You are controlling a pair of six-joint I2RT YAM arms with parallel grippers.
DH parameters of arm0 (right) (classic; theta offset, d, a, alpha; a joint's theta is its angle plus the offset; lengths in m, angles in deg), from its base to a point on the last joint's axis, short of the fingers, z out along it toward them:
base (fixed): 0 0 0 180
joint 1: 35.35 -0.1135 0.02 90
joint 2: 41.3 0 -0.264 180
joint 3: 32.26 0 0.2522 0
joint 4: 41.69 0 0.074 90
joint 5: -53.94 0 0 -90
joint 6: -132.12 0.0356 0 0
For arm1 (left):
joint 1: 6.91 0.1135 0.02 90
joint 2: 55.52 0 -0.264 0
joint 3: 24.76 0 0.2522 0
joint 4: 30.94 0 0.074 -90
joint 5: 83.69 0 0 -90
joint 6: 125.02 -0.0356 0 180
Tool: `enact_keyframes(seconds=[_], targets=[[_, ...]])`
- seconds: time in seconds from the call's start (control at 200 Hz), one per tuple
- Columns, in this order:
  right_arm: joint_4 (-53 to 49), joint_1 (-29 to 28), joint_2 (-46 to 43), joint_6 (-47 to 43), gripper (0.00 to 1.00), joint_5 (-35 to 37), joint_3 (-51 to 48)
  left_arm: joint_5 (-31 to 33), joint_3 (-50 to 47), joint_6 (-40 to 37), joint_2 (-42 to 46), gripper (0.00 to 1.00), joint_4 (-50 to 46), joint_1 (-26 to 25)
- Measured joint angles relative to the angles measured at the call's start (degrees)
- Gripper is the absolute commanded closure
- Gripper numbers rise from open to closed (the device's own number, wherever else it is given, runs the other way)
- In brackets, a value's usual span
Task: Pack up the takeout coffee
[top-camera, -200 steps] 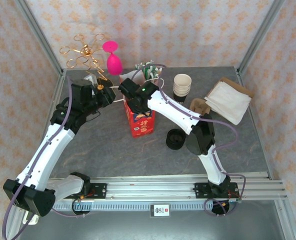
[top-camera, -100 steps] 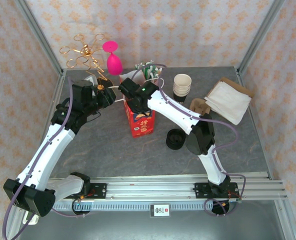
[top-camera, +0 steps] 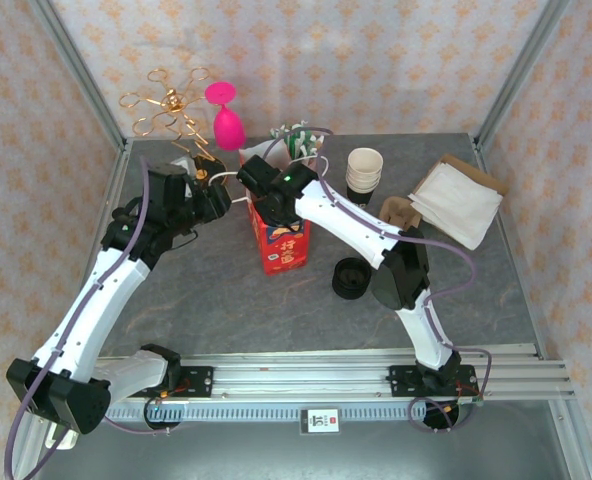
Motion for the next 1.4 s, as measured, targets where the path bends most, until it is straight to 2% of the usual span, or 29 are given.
enact_keyframes(seconds=[1.086, 1.266, 1.401], targets=[[2.58, 0.04, 1.11, 0.17, 0.53, 1.81, 0.07, 0.66, -1.01, -0.31, 1.51, 0.31, -0.46, 0.00], [2.32, 0.04, 1.20, -0.04, 0.52, 1.84, 0.26, 0.63, -1.01, -0.28, 1.49, 0.29, -0.46, 0.00], [1.81, 0.04, 1.42, -0.24, 0.48, 1.79, 0.85, 0.46, -1.01, -0.26, 1.49, 0.28, -0.42, 0.00]])
